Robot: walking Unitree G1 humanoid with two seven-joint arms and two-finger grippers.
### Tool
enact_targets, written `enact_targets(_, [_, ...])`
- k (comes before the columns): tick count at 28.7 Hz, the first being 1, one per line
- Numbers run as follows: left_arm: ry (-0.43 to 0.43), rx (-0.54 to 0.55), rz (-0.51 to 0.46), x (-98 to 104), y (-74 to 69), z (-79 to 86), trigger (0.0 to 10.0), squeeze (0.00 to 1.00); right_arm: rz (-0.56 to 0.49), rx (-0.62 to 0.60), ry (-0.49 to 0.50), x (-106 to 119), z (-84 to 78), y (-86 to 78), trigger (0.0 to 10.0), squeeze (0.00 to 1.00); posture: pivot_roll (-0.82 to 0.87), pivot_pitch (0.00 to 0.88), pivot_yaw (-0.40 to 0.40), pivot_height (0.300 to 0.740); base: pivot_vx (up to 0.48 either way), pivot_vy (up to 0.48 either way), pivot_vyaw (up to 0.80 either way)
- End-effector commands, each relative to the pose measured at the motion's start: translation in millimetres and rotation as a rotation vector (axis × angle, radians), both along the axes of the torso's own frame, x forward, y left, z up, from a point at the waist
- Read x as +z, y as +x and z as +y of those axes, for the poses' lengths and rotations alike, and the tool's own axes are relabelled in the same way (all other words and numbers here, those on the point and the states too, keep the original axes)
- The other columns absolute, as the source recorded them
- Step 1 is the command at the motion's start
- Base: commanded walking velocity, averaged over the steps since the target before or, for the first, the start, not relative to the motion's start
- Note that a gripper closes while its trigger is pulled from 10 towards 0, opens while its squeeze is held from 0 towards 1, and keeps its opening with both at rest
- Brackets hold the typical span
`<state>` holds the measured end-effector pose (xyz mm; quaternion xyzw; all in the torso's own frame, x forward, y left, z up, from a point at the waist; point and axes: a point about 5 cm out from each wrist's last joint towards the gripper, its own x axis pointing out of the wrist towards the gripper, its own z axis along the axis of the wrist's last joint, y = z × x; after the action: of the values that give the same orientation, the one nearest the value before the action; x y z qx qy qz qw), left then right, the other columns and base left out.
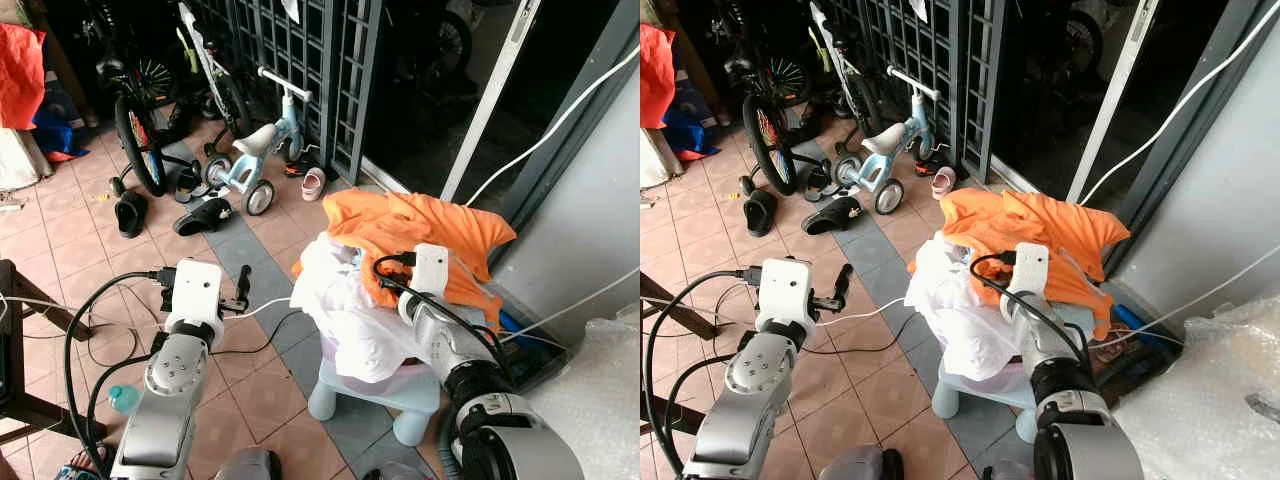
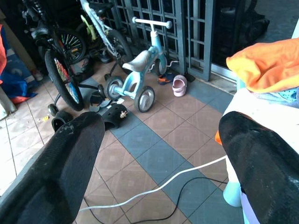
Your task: Clothes washing
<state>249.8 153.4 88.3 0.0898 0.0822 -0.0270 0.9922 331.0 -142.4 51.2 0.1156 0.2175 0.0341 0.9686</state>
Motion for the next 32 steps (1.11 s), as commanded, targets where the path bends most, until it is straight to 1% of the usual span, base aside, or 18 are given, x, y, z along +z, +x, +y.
enact_targets(1, [0.007, 0.002, -0.002, 0, 1.8, 0.2, 10.0, 0.0, -0.085, 0.016, -0.002, 15, -1.0, 5.7, 0.0, 0.0, 0.03, 0.004, -0.004, 0.74, 0.0, 0.0, 0.0])
enact_targets(2, [0.006, 0.004, -0.006, 1, 2.8, -0.3, 10.0, 0.0, -0.146, 0.027, 0.002, 24, -2.7, 5.4, 0.0, 0.0, 0.03, 0.0, -0.007, 0.74, 0.0, 0.0, 0.0])
enact_targets(3, [0.006, 0.004, -0.006, 1, 2.8, -0.3, 10.0, 0.0, -0.146, 0.027, 0.002, 24, -2.7, 5.4, 0.0, 0.0, 0.03, 0.0, -0.007, 0.74, 0.0, 0.0, 0.0])
enact_targets(6, [-0.006, 0.014, -0.014, 1, 4.6, -0.7, 10.0, 0.0, -0.267, 0.051, 0.026, 44, -3.1, 3.8, 0.0, 0.0, 0.02, 0.0, -0.007, 0.74, 0.0, 0.0, 0.0])
enact_targets(8, [-0.015, 0.025, -0.028, 3, 6.6, -1.0, 10.0, 0.0, -0.361, 0.075, 0.048, 63, -3.7, 3.7, 0.0, 0.0, 0.01, 0.0, -0.006, 0.74, 0.0, 0.0, 0.0])
enact_targets(9, [-0.022, 0.028, -0.038, 4, 7.5, -1.3, 10.0, 0.0, -0.407, 0.084, 0.045, 74, -4.7, 3.7, 0.0, 0.0, 0.01, 0.0, -0.006, 0.74, 0.0, 0.0, 0.0])
enact_targets(10, [-0.026, 0.036, -0.052, 6, 8.9, -1.6, 10.0, 0.0, -0.499, 0.086, 0.026, 94, -7.8, 4.1, 0.0, 0.0, 0.01, 0.0, -0.005, 0.74, 0.0, 0.0, 0.0])
enact_targets(13, [-0.03, 0.057, -0.058, 8, 11.0, -0.9, 10.0, 0.0, -0.646, 0.092, 0.017, 129, -10.1, 2.4, 0.0, 0.0, 0.0, 0.0, -0.002, 0.74, 0.0, 0.0, 0.0])
enact_targets(14, [-0.032, 0.067, -0.059, 7, 12.5, -0.9, 10.0, 0.0, -0.703, 0.088, 0.017, 148, -11.2, 0.5, 0.0, 0.0, -0.01, 0.0, -0.001, 0.74, 0.0, 0.0, 0.0])
enact_targets(16, [-0.031, 0.073, -0.06, 7, 13.6, -1.3, 10.0, 0.0, -0.73, 0.081, 0.018, 157, -12.4, -0.5, 0.0, 0.0, -0.02, 0.0, 0.002, 0.74, 0.0, 0.0, 0.0])
enact_targets(17, [-0.027, 0.078, -0.067, 7, 15.0, -2.7, 10.0, 0.0, -0.761, 0.069, 0.021, 168, -14.6, -0.6, 0.0, 0.0, -0.02, 0.0, 0.005, 0.74, 0.0, 0.0, 0.0])
enact_targets(19, [-0.025, 0.079, -0.072, 7, 15.9, -3.5, 10.0, 0.0, -0.773, 0.063, 0.022, 173, -15.9, -1.1, 0.0, 0.0, -0.03, 0.0, 0.005, 0.74, 0.0, 0.0, 0.0])
enact_targets(21, [-0.023, 0.096, -0.082, 7, 20.8, -6.1, 10.0, 0.0, -0.831, 0.03, 0.017, 197, -23.4, -0.4, 0.0, 0.0, -0.04, 0.0, 0.013, 0.74, 0.0, 0.0, 0.0])
enact_targets(23, [-0.021, 0.097, -0.085, 7, 22.0, -6.7, 10.0, 0.0, -0.841, 0.019, 0.012, 201, -25.7, -0.2, 0.0, 0.0, -0.05, 0.0, 0.016, 0.74, 0.0, 0.0, 0.0])
enact_targets(28, [-0.02, 0.089, -0.103, 9, 28.3, -10.8, 10.0, 0.0, -0.887, -0.026, -0.039, 218, -41.4, -0.3, 0.0, 0.0, -0.06, 0.0, 0.024, 0.74, 0.0, 0.0, 0.0])
enact_targets(30, [-0.027, 0.083, -0.108, 10, 29.9, -12.4, 10.0, 0.0, -0.909, -0.057, -0.094, 225, -51.2, -1.2, 0.0, 0.0, -0.07, 0.0, 0.027, 0.74, 0.0, 0.0, 0.0])
enact_targets(31, [-0.026, 0.079, -0.106, 10, 30.3, -13.5, 10.0, 0.0, -0.919, -0.11, -0.178, 227, -60.9, -2.2, 0.0, 0.0, -0.07, 0.0, 0.029, 0.74, 0.0, 0.0, 0.0])
enact_targets(32, [-0.026, 0.079, -0.106, 10, 30.3, -13.5, 10.0, 0.0, -0.919, -0.11, -0.178, 227, -60.9, -2.2, 0.0, 0.0, -0.07, 0.0, 0.029, 0.74, 0.0, 0.0, 0.0])
